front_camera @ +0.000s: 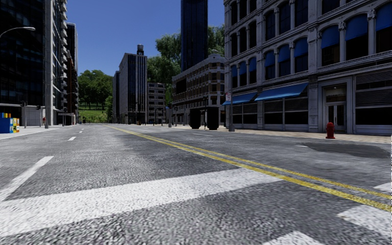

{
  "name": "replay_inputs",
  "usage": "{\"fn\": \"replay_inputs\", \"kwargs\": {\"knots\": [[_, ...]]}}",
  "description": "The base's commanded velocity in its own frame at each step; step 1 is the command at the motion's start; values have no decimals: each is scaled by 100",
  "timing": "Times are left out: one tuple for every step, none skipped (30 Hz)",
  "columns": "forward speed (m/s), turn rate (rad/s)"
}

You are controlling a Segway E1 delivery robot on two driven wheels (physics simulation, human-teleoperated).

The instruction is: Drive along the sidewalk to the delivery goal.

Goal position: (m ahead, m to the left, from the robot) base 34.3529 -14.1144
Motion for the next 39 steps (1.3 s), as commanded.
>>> {"fn": "replay_inputs", "kwargs": {"knots": [[0,-19],[0,-19],[0,-19],[0,-19],[0,-19],[0,-19],[0,-19],[0,-19],[0,-19],[0,-19],[0,-19],[0,-19],[0,-21],[0,-21],[0,-27],[0,-31],[0,-34],[0,-35],[0,-35],[0,-35],[0,-35],[0,-35],[0,-35],[0,-35],[0,-35],[0,-35],[0,-35],[0,-35],[0,-35],[0,-35],[0,-35],[0,-35],[0,-35],[0,-35],[0,-35],[0,-35],[0,-35],[0,-35],[0,-35]]}}
